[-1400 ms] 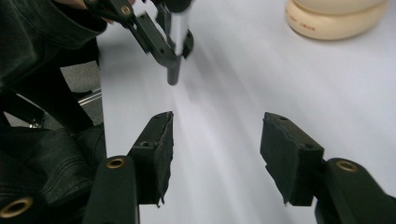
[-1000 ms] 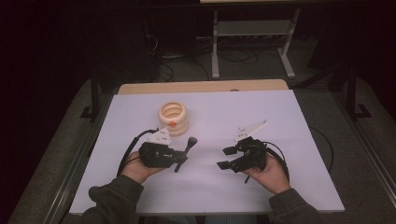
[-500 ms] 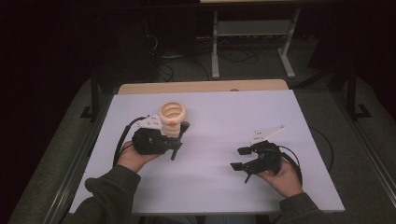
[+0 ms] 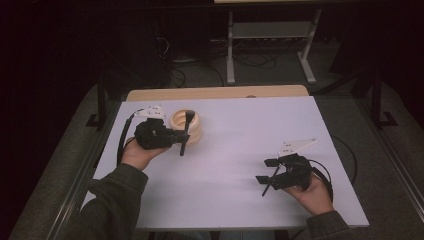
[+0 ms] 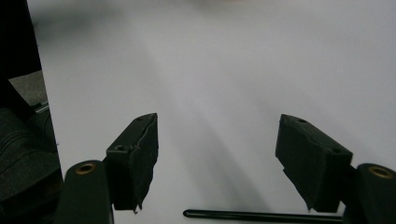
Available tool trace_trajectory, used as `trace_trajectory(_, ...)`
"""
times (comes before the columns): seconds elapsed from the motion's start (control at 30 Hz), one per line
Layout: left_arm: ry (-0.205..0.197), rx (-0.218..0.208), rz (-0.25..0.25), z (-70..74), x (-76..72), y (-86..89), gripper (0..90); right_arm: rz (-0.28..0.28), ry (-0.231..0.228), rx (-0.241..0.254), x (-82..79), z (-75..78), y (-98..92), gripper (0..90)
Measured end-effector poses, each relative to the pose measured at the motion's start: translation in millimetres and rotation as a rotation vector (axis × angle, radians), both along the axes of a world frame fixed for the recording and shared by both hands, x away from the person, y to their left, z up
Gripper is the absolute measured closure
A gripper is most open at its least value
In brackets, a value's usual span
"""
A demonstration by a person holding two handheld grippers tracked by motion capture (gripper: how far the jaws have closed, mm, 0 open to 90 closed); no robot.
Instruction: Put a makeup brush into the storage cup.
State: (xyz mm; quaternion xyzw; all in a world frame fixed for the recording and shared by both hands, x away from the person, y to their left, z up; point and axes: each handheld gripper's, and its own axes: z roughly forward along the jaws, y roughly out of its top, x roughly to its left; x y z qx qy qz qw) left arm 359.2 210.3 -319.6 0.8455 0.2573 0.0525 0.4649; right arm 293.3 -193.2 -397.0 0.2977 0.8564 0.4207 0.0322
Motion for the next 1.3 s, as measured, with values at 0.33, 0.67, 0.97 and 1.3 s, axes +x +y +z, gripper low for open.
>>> trace_trajectory(0.33, -0.031, -0.006, 0.052, 21.6, 18.4, 4.7, 78.8, -0.020, -0.010, -0.005, -2.6, 0.8, -4.6, 28.4)
trace_trajectory(0.67, -0.050, -0.023, 0.104, 38.5, 37.2, 8.5, 78.8, -0.036, -0.003, 0.003, -3.8, 3.5, -6.7, 28.0)
trace_trajectory(0.97, -0.071, -0.026, 0.164, 45.1, 61.0, 5.1, 78.8, -0.041, -0.017, 0.009, -2.2, 3.9, -8.9, 27.9)
trace_trajectory(1.3, -0.043, -0.038, 0.225, 32.5, 83.6, 2.1, 78.9, -0.053, -0.035, 0.016, -1.0, 6.8, -13.5, 27.9)
